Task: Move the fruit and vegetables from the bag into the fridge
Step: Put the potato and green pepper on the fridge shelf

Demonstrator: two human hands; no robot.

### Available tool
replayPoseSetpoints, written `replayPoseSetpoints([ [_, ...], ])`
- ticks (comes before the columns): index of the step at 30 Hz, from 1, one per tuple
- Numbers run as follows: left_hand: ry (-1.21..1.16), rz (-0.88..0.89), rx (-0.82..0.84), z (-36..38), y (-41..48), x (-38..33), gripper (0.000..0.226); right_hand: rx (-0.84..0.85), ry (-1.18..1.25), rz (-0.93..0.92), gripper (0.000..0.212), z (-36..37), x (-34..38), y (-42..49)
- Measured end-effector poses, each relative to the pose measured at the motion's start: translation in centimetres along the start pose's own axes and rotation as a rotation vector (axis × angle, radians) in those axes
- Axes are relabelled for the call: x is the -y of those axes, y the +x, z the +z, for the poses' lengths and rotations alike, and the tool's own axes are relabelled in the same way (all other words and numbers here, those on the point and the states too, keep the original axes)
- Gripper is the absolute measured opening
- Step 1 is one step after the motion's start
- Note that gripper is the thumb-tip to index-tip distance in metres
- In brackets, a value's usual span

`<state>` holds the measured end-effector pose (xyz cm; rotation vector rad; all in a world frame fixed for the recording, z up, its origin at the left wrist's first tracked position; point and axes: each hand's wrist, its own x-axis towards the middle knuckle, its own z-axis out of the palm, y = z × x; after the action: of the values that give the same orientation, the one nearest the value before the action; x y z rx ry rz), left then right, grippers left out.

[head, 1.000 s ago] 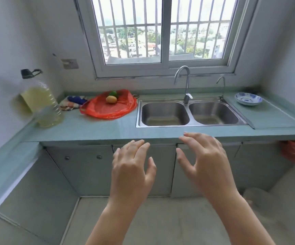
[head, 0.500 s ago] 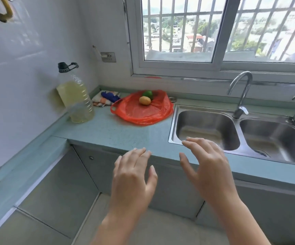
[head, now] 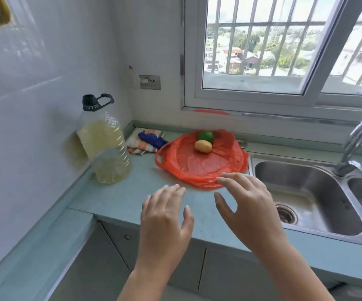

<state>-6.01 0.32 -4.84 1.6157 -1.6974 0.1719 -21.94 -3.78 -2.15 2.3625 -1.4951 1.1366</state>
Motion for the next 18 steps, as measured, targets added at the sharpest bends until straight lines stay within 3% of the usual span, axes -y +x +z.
replayPoseSetpoints([
  [9, -0.029, 0.007, 0.071, 4.8, 5.3, 5.9, 0.042, 0.050, -0.025, 0.059, 0.028, 6.3, -2.2, 5.2],
  [18, -0.130, -0.063, 0.227, 13.7, 13.6, 9.0, 0.043, 0.087, -0.055, 0.163, 0.032, 14.4, -9.7, 10.9],
])
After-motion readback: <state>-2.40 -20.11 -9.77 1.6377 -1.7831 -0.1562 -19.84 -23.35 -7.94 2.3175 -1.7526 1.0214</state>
